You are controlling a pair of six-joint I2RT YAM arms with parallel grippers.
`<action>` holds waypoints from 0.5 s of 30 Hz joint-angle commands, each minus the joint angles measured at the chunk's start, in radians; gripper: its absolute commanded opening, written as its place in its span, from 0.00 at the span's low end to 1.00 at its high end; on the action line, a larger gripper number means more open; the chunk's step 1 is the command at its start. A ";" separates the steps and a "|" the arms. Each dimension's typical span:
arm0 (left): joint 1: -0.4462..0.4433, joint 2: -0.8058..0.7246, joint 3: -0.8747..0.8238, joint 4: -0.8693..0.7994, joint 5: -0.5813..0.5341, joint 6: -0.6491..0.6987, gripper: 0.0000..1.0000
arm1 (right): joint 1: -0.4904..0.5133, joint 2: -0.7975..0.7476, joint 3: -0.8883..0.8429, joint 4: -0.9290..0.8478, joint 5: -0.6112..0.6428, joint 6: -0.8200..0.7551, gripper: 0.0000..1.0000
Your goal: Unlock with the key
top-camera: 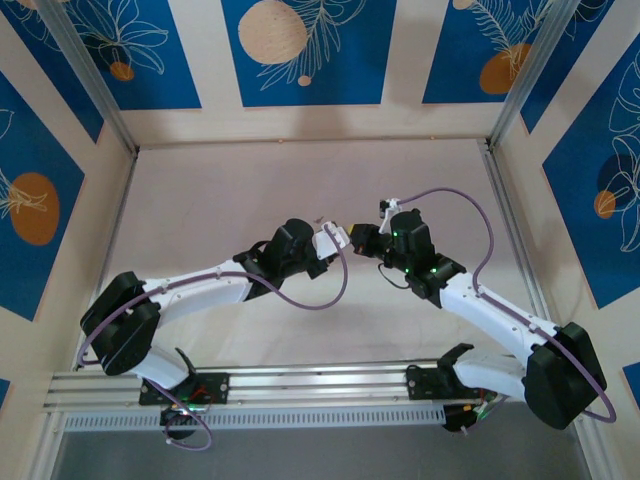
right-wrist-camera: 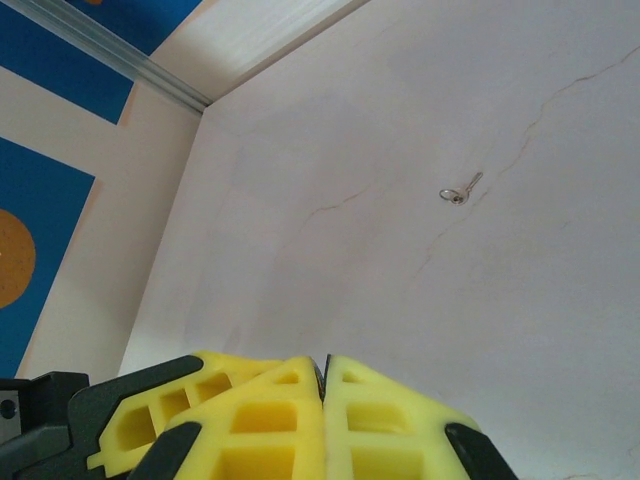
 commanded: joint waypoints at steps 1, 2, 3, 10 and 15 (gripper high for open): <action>-0.013 -0.010 -0.002 0.038 -0.011 -0.012 0.19 | 0.013 0.010 0.017 0.019 0.009 0.005 0.02; -0.013 -0.010 -0.002 0.040 -0.012 -0.015 0.18 | 0.013 0.010 0.015 0.020 0.010 0.005 0.02; -0.012 -0.010 -0.002 0.045 -0.011 -0.016 0.19 | 0.015 0.010 0.012 0.020 0.012 0.008 0.01; -0.013 -0.010 0.002 0.046 -0.009 -0.019 0.18 | 0.020 0.017 0.008 0.019 0.020 -0.003 0.02; -0.013 -0.016 -0.001 0.048 -0.008 -0.023 0.18 | 0.035 0.028 0.005 0.012 0.050 -0.028 0.01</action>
